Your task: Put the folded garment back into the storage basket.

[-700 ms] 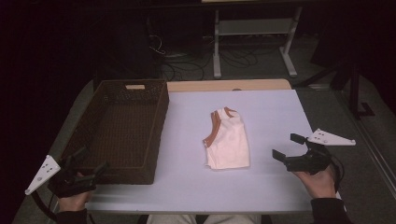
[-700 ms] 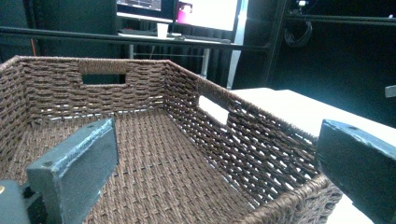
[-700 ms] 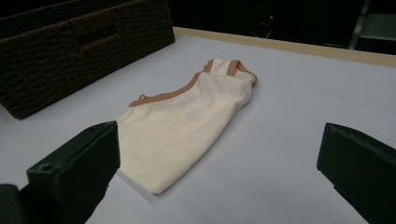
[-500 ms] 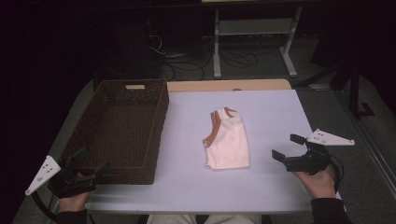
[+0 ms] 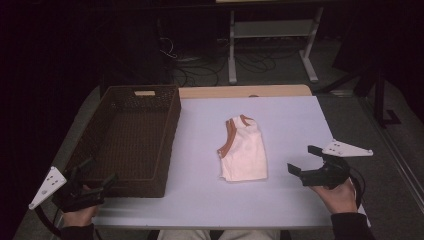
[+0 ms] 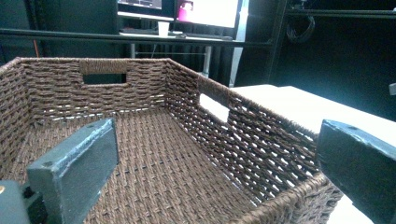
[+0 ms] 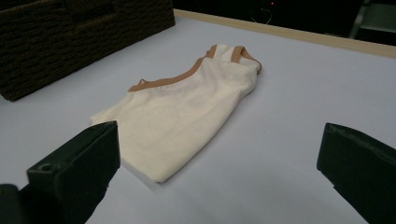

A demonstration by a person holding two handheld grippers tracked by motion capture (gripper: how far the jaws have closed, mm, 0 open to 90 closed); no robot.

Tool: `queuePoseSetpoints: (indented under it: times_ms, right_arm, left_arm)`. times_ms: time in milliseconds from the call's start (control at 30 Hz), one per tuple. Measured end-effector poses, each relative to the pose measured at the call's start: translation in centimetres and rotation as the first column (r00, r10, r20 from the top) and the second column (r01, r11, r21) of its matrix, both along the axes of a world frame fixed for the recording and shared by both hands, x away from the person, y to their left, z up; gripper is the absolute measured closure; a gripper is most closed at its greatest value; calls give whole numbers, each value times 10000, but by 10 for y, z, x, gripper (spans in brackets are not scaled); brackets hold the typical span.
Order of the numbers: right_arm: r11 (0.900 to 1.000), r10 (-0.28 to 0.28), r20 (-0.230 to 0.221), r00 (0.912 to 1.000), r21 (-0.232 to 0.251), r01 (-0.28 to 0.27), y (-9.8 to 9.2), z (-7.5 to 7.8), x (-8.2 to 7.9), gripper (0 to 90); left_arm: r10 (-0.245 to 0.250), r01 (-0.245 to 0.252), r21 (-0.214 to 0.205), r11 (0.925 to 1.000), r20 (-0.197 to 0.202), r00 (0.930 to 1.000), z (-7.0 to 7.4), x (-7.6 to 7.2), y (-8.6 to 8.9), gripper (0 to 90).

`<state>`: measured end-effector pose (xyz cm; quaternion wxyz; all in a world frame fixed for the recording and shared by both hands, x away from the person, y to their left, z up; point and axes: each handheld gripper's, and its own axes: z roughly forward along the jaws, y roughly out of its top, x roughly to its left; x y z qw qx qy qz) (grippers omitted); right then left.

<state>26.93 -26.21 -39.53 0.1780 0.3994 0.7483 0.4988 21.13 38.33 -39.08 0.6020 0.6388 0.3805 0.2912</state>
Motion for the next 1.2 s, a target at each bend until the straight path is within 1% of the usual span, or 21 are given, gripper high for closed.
queuePoseSetpoints:
  times_ms: [100, 233, 300, 433, 467, 500, 667, 733, 767, 933, 1133, 1200]
  right_arm:
    - [10000, -14, -44, 10000, -87, 14, 1, 1, 0, 0]
    - [9995, 12, -127, 9999, -302, -16, 3, 5, 2, 0]
    - [9993, 40, -93, 9999, -370, -44, 4, 8, 3, 0]
    - [9987, 115, 29, 9999, -494, -114, 5, 18, 4, 0]
    - [9987, 115, 29, 9999, -494, -114, 5, 18, 4, 0]
    - [9985, 179, 91, 9998, -521, -174, 5, 23, 4, 0]
    - [9981, 329, 171, 9993, -528, -320, 4, 37, 7, 0]
    - [9979, 385, 123, 9992, -520, -378, 4, 39, 8, 0]
    - [9973, 409, 6, 9992, -607, -408, 3, 43, 11, 0]
    - [9955, 510, -43, 9987, -800, -512, 5, 51, 16, 0]
    - [9937, 585, -147, 9982, -953, -597, 8, 55, 23, 0]
    - [9915, 614, -243, 9978, -1134, -638, 11, 57, 29, 0]
  left_arm:
    - [63, -63, -130, 9999, 10, 10000, 0, -2, 0, 0]
    - [89, -89, -144, 9999, 18, 10000, 0, -3, 1, 0]
    - [107, -107, -153, 9998, 12, 9999, 0, -3, 1, 0]
    - [123, -123, -155, 9998, 10, 9999, 0, -3, 1, 0]
    - [123, -123, -155, 9998, 10, 9999, 0, -3, 1, 0]
    - [148, -148, -172, 9997, 10, 9999, 0, -4, 1, 0]
    - [218, -218, -249, 9995, 19, 9998, 0, -4, 2, 0]
    - [223, -222, -253, 9994, 23, 9997, 0, -4, 2, 0]
    - [228, -227, -260, 9994, 33, 9997, 0, -5, 2, 0]
    - [209, -209, -224, 9995, 5, 9998, -1, -4, 1, 0]
    - [229, -228, -232, 9995, 31, 9997, -1, -4, 2, 0]
    - [222, -221, -241, 9995, 33, 9997, -1, -4, 2, 0]
